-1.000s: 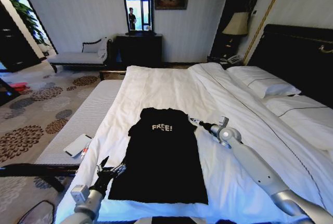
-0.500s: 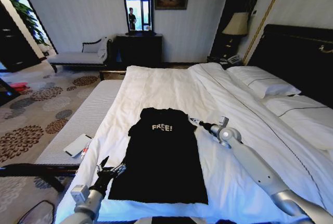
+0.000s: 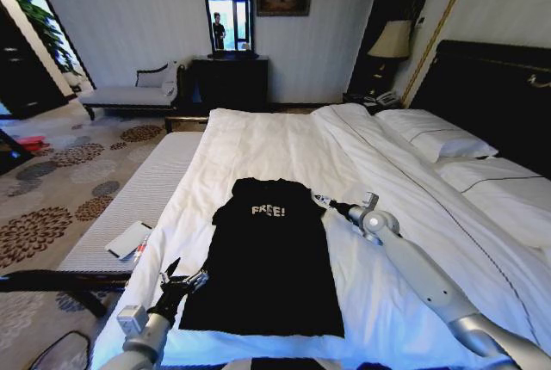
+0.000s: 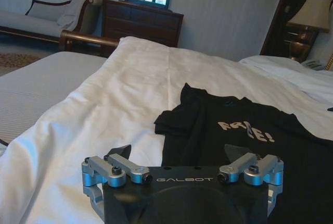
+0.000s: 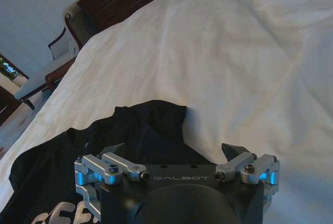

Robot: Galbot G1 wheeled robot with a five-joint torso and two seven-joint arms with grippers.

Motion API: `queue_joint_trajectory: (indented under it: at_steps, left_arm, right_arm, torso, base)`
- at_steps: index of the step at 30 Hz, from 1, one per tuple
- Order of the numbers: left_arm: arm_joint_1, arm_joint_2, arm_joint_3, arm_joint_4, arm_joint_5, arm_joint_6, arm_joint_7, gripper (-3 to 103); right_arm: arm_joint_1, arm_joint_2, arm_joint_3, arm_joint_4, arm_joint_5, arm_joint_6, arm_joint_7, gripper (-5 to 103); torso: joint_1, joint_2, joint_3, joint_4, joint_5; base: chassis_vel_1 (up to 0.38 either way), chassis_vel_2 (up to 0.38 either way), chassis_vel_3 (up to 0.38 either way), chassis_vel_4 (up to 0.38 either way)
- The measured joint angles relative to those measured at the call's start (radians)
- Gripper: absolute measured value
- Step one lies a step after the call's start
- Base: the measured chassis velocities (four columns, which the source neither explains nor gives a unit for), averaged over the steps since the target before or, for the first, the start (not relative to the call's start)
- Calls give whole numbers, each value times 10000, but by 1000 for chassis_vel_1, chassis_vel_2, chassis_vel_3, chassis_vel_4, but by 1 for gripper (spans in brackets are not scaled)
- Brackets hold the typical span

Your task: Fold the clothes on the bed.

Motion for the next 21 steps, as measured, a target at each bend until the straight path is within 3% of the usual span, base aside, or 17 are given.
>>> queue_joint_trajectory:
  at_steps: [16, 19, 21]
  left_arm:
    - [0, 0, 0, 0, 0, 0, 0, 100]
    - [-46, 6, 76, 5, 33, 1, -16, 100]
    - [-80, 17, 117, 9, 54, 7, -30, 100]
  right_arm:
    - [-1, 0, 0, 1, -1, 0, 0, 100]
    - [-251, -185, 101, 22, -665, 88, -161, 100]
    - [-476, -295, 132, 21, -992, 120, -238, 100]
  torso:
    - [0, 0, 0, 0, 0]
    - [0, 1, 0, 12, -5]
    - [0, 0, 0, -10, 2]
  base:
    - [0, 0, 0, 0]
    - [0, 0, 0, 0]
    - [0, 0, 0, 0]
